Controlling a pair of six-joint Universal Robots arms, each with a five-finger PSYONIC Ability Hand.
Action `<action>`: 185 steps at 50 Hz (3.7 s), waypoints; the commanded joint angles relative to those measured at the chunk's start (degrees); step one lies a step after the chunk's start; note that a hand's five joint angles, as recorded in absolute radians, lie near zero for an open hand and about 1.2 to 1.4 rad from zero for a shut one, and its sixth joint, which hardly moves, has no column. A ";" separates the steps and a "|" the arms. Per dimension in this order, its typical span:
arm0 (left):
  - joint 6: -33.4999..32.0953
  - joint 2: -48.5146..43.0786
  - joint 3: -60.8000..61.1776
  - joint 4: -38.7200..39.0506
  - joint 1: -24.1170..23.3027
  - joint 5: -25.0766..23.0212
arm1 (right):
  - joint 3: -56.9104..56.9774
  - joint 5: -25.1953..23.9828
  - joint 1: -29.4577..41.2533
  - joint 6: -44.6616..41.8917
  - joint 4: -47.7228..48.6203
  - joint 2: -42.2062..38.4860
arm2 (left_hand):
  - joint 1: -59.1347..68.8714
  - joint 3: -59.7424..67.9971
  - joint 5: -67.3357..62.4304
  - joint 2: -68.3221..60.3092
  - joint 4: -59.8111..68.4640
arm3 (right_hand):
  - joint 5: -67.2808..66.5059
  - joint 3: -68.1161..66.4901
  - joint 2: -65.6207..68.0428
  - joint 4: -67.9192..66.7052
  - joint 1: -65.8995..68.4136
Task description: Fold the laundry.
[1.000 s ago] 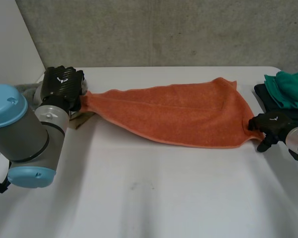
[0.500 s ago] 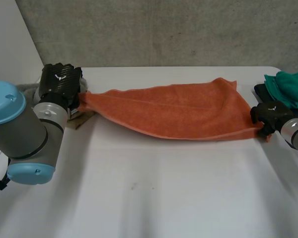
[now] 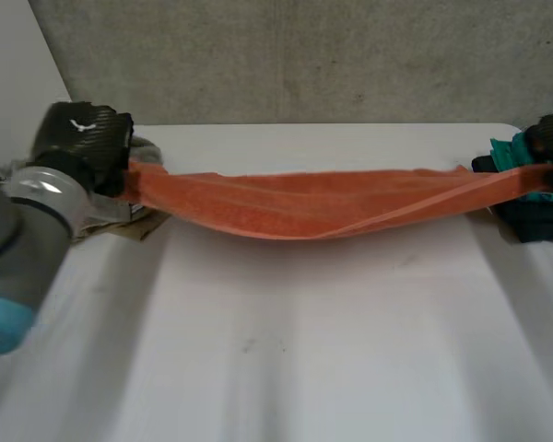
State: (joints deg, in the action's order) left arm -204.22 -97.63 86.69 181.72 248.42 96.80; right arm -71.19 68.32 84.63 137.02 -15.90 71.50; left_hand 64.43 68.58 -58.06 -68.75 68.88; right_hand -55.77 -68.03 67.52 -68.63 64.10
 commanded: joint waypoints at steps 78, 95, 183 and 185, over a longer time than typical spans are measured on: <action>-14.80 0.25 15.62 -21.24 3.38 -1.88 | -23.20 9.72 0.09 -32.08 -9.42 1.45 | 15.57 11.42 -11.94 -11.25 11.12 | -14.23 -11.97 12.48 -11.37 15.90; -9.88 -24.70 -12.58 -2.52 2.06 2.42 | -4.59 11.57 8.18 -15.20 19.50 -15.85 | 15.57 11.42 -11.94 -11.25 11.12 | -14.23 -11.97 12.48 -11.37 15.90; 6.11 -5.29 9.46 16.03 -1.36 0.14 | -4.48 -3.44 23.17 -2.99 33.64 -10.41 | -54.43 -58.58 58.06 58.75 -58.88 | -14.23 -11.97 12.48 -11.37 15.90; 6.64 -5.20 9.46 16.03 -1.36 0.14 | -4.40 -5.47 26.53 -2.98 35.58 -12.16 | -54.43 -58.58 58.06 58.75 -58.88 | -14.23 -11.97 12.48 -11.37 15.90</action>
State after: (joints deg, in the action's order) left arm -199.58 -103.67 96.09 198.07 247.24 96.95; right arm -75.13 70.21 98.40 132.64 12.13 61.74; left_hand 11.81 12.29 -2.75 -11.90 11.70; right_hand -58.09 -68.18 66.59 -68.66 51.88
